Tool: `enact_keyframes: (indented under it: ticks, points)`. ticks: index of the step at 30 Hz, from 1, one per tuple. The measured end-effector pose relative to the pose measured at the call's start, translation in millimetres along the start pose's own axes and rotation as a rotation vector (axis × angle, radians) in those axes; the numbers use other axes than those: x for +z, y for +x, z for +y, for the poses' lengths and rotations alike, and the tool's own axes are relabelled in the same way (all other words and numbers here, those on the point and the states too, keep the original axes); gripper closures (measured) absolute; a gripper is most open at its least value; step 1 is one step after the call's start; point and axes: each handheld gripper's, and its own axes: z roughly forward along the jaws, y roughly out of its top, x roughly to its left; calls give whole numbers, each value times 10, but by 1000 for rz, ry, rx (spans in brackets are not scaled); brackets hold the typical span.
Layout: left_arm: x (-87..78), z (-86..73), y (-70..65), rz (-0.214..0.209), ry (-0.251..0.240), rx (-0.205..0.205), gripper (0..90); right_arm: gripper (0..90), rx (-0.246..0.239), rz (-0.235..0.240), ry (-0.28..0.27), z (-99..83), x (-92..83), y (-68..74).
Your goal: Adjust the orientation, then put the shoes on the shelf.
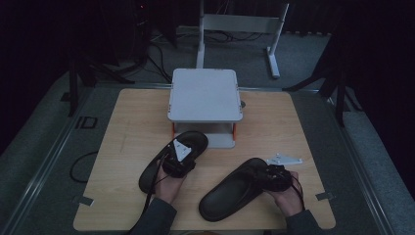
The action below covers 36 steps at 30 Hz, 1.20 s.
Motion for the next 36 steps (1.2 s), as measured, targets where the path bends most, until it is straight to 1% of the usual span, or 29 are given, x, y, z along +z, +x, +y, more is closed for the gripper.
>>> enact_keyframes:
  ticks: [2,3,5,6,9,11,12,14,17,18,20,22,25,27,30,32,33,34,35,36]
  points:
    - [-104,33,-54,-14,-30,9,528,460,-1,0,-1,1,3,0]
    - [-143,48,-90,-22,-39,20,527,460,-2,0,-1,1,4,1]
    - [-183,79,-164,-61,-40,47,512,460,-4,-1,-3,0,8,4]
    - [-187,90,-203,-90,-43,52,511,460,-4,-2,-3,0,8,7]
    - [-169,117,-337,-179,-36,87,508,461,0,7,-3,2,8,7]
    - [-138,126,-441,-231,-30,115,508,461,-5,5,-4,0,14,18]
    - [-118,131,-493,-260,-18,129,508,460,-6,4,-4,2,15,22]
    - [-83,137,-600,-312,-6,166,506,461,-3,13,-4,2,16,20]
    - [-28,152,-739,-386,7,189,499,460,-8,10,-6,-1,18,26]
    - [-1,157,-783,-394,11,199,498,460,-7,11,-6,-1,17,25]
    - [71,164,-857,-415,39,215,500,461,-7,11,-6,-2,17,26]
    - [133,151,-924,-419,64,226,513,460,-8,12,-7,-3,15,26]
    - [198,115,-990,-428,86,231,546,455,-8,20,-9,-4,5,16]
    - [229,94,-1011,-428,97,224,580,435,-5,26,-20,-3,-5,10]
    - [250,75,-1020,-428,111,224,648,423,-1,23,-41,6,-48,-6]
    - [240,67,-1013,-411,106,224,704,417,1,17,-59,11,-87,-28]
    - [235,67,-988,-408,106,218,748,416,7,12,-67,12,-110,-39]
    - [233,69,-952,-419,108,198,791,416,10,8,-76,14,-128,-55]
    - [232,64,-925,-425,114,190,795,416,18,3,-82,14,-145,-69]
    - [224,55,-910,-420,113,190,801,416,22,-1,-88,14,-157,-85]
